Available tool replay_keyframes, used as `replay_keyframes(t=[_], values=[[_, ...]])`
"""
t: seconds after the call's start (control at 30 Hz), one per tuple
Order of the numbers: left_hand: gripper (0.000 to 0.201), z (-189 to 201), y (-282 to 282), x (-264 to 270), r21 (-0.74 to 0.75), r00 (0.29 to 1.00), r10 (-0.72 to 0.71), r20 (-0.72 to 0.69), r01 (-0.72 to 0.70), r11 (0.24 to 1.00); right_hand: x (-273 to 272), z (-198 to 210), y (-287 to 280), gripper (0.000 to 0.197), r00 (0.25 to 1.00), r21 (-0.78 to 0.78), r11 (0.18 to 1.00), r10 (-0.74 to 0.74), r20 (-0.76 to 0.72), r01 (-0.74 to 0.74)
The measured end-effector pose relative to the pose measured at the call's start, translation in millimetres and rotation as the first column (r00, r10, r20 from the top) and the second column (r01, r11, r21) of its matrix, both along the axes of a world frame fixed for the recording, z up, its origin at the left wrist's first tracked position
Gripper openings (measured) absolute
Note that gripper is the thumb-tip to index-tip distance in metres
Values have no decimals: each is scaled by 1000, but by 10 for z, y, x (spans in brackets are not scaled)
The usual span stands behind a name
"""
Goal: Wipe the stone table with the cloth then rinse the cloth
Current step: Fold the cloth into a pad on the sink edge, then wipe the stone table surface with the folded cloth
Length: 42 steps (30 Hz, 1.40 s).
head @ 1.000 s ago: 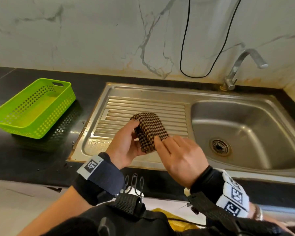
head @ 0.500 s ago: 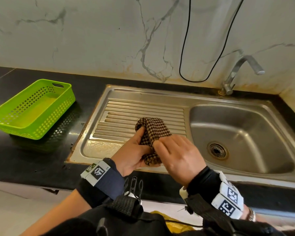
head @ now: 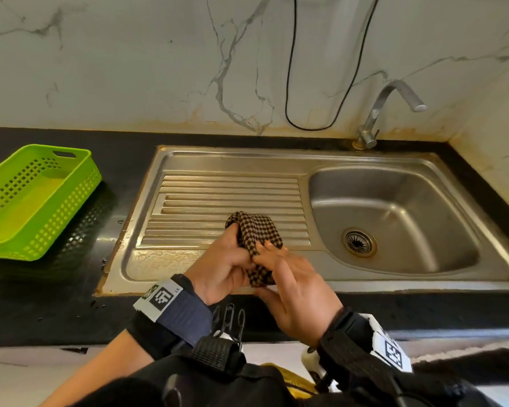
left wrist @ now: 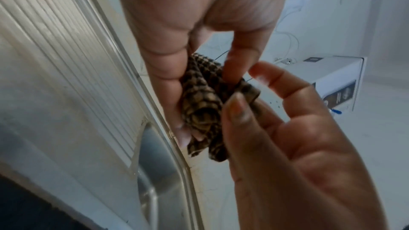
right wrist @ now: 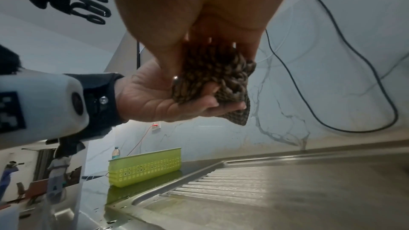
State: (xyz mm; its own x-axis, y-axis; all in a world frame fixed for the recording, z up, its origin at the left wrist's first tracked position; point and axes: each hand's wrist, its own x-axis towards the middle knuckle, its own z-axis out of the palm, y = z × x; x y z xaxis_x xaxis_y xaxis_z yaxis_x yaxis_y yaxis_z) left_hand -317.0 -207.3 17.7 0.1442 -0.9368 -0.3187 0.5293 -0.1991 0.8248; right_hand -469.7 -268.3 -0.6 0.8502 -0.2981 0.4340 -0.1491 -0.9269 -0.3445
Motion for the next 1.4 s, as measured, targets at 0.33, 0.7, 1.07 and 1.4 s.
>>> replay_keyframes(t=[0.33, 0.7, 1.07, 1.4], values=[[59, 64, -400, -325, -11, 922, -220, 318, 236, 972, -526, 119, -52, 35, 810, 541, 783, -514, 284, 307], [57, 77, -916, -1858, 15, 443, -783, 436, 867, 499, -1674, -25, 371, 34, 249, 935, -97, -969, -10, -340], [92, -88, -1175, -4096, 147, -186, -891, 413, 980, -137, -3812, -444, 1594, 20, -631, 938, 95, -762, -147, -334], [65, -372, -759, -5749, 329, -589, -733, 339, 805, -494, -4209, -986, 2990, 73, -775, 744, -642, -370, -512, -185]])
